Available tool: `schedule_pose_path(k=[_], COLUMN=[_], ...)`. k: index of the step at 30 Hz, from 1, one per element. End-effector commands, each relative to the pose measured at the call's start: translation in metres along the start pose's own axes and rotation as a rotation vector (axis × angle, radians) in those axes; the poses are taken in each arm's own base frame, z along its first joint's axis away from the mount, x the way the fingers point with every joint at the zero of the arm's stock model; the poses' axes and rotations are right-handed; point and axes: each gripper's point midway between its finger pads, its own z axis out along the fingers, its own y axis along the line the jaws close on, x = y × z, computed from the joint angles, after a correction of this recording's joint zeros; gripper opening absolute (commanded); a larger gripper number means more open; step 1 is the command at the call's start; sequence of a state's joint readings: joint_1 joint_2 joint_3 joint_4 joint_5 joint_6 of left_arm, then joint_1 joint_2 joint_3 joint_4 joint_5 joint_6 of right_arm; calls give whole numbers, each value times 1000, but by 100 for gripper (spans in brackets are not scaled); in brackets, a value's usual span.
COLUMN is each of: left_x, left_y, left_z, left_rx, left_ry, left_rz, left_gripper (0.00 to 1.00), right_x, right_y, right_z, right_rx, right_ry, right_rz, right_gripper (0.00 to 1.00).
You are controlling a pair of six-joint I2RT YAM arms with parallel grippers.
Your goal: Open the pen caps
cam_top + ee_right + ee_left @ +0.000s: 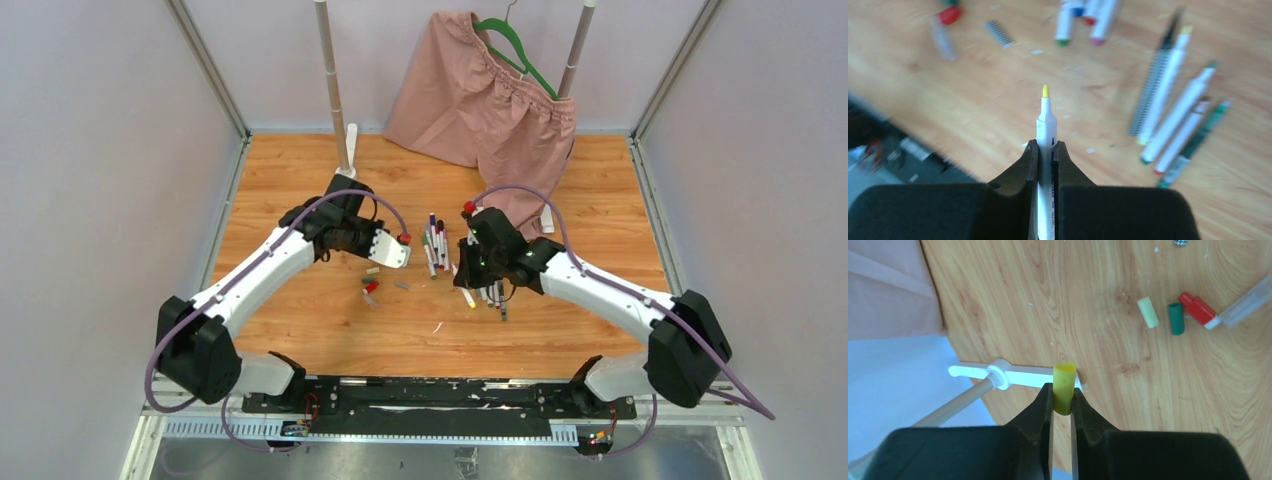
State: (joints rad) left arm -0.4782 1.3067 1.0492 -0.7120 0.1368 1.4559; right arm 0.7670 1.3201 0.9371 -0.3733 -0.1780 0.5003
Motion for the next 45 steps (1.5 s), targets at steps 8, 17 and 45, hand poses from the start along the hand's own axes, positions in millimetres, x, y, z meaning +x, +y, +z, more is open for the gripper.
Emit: schedule_pose_path(k=[8, 17, 45], left_x=[-14, -28, -42], left_y=[-22, -48, -70], left_z=[40, 55, 82], left_rx=[100, 187, 243], left_ry=[-45, -127, -122], left_rz=[-252, -295, -366], left_gripper=[0, 6, 29], right_x=[-14, -18, -36], right_y=[-102, -96, -79], right_z=[59, 92, 54], right_rx=[497, 460, 391], right_ry=[-102, -90, -214], right_rz=[19, 49, 106], right_gripper=[0, 0, 26])
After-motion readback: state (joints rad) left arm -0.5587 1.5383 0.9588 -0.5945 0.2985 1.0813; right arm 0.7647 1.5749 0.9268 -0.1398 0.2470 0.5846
